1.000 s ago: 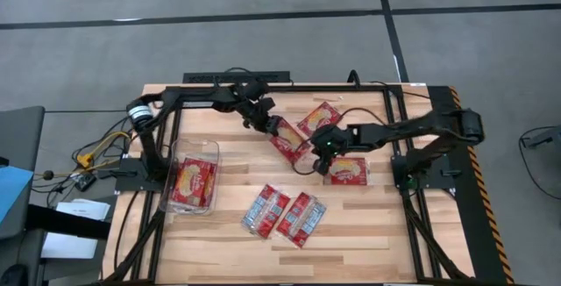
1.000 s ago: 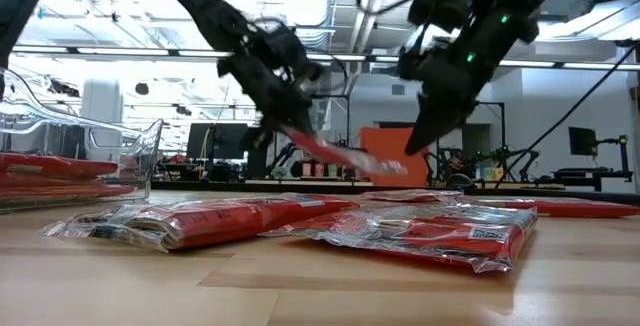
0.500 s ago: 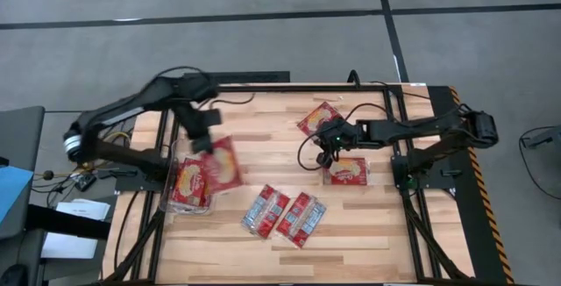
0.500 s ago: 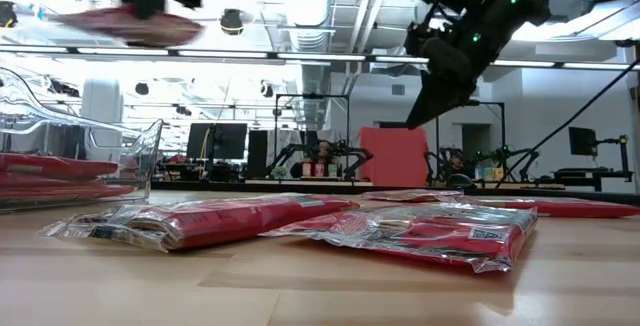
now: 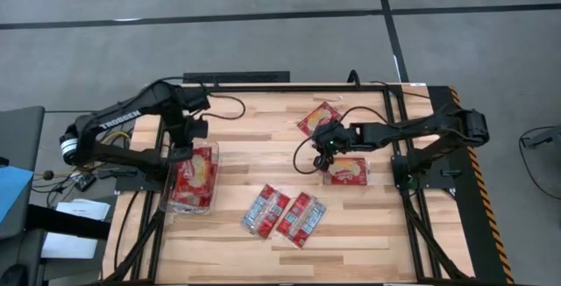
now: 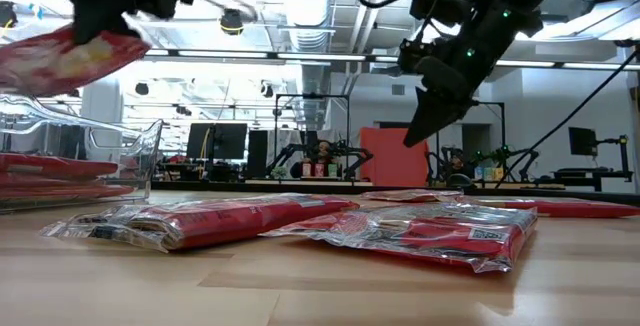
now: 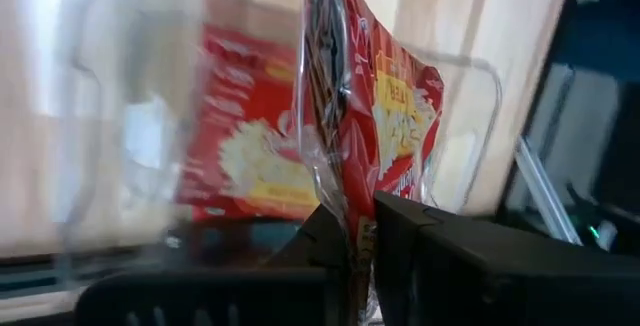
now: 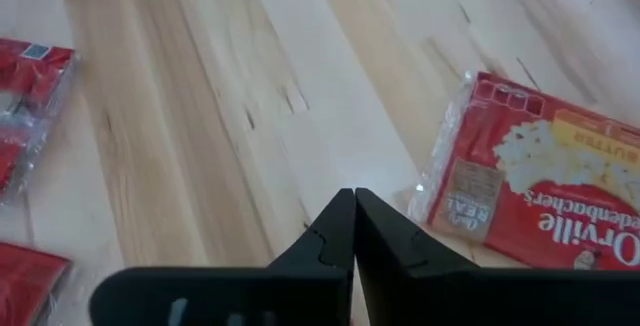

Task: Sort popcorn bags into baskets
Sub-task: Put the red popcorn bag into the transparent bin

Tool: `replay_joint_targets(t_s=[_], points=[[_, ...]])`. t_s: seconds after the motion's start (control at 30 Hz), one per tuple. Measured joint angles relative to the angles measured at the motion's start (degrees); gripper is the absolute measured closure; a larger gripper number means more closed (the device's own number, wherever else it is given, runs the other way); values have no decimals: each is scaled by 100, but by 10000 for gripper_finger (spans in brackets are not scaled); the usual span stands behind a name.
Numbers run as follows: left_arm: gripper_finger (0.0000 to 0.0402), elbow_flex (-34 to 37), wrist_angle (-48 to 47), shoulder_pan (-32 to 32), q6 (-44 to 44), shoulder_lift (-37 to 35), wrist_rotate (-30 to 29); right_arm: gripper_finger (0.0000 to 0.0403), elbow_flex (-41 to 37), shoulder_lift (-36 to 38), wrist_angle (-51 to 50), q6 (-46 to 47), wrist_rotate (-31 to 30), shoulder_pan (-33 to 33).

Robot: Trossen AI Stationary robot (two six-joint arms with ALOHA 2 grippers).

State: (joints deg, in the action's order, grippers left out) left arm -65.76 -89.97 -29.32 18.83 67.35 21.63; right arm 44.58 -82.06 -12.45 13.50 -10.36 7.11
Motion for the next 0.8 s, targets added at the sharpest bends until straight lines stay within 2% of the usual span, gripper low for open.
replay_joint_targets(t_s=[0.3, 0.53, 0.67, 0.8], points=[[388, 1127, 33, -4, 659, -33, -4, 364, 2, -79, -42, 4, 1, 2], [382, 1532, 313, -4, 492, -26, -264, 379, 2, -79, -44, 7, 1, 2], [348, 1534, 310, -4, 485, -28, -332, 380, 0, -79, -44, 7, 1, 2], [289, 1532, 303, -4, 382, -28, -594, 370, 0, -79, -44, 11, 1, 2]])
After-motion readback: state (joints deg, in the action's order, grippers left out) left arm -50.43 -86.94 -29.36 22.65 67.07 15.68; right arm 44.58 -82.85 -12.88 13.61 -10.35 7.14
